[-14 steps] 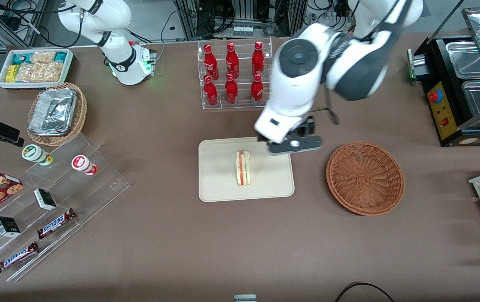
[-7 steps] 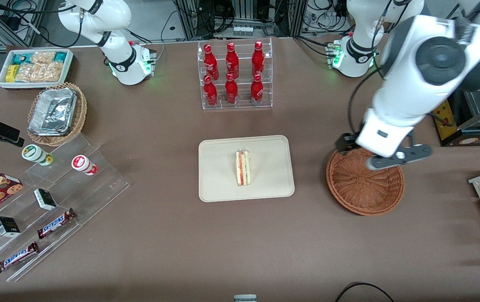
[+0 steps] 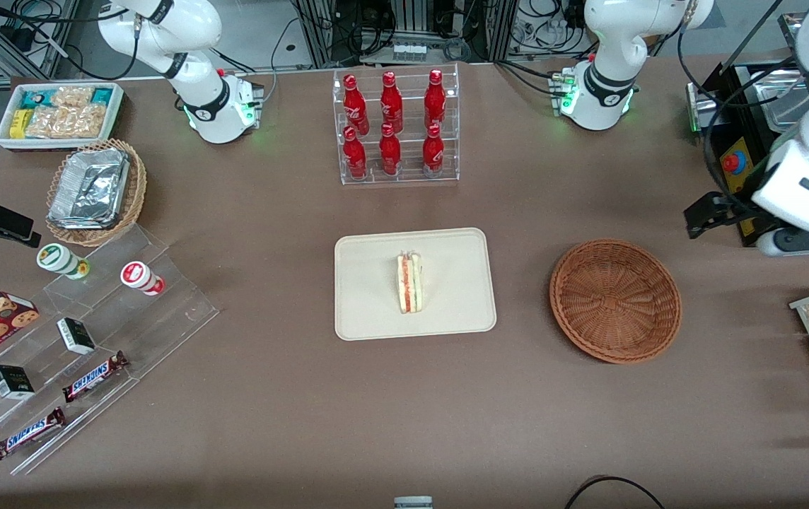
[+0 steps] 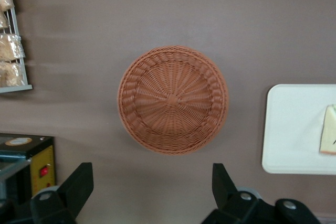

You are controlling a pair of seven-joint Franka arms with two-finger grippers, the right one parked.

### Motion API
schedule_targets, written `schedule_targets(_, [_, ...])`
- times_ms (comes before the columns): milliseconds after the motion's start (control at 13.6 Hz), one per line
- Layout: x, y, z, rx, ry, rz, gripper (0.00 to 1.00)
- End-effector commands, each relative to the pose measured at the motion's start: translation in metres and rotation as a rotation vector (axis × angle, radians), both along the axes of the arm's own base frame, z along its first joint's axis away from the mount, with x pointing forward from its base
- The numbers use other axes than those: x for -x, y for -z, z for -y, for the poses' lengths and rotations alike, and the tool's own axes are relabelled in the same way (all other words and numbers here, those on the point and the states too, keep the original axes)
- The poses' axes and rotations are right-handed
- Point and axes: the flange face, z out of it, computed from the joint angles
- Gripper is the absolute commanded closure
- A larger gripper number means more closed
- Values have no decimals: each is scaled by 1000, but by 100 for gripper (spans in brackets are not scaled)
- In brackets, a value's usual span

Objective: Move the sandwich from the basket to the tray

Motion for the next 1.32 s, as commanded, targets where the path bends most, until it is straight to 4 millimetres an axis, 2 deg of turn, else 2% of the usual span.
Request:
schedule_targets(0, [11, -6, -16, 16, 71, -13, 0])
schedule_targets(367, [8, -5, -16, 17, 108, -12, 0])
schedule_targets(661, [0, -3, -3, 15, 134, -12, 0])
schedule_targets(734, [-1, -3, -14, 15, 113, -11, 0])
schedule_targets(807, [0, -5, -17, 21, 107, -7, 0])
schedule_targets(1248, [1, -5, -19, 38, 100, -11, 0])
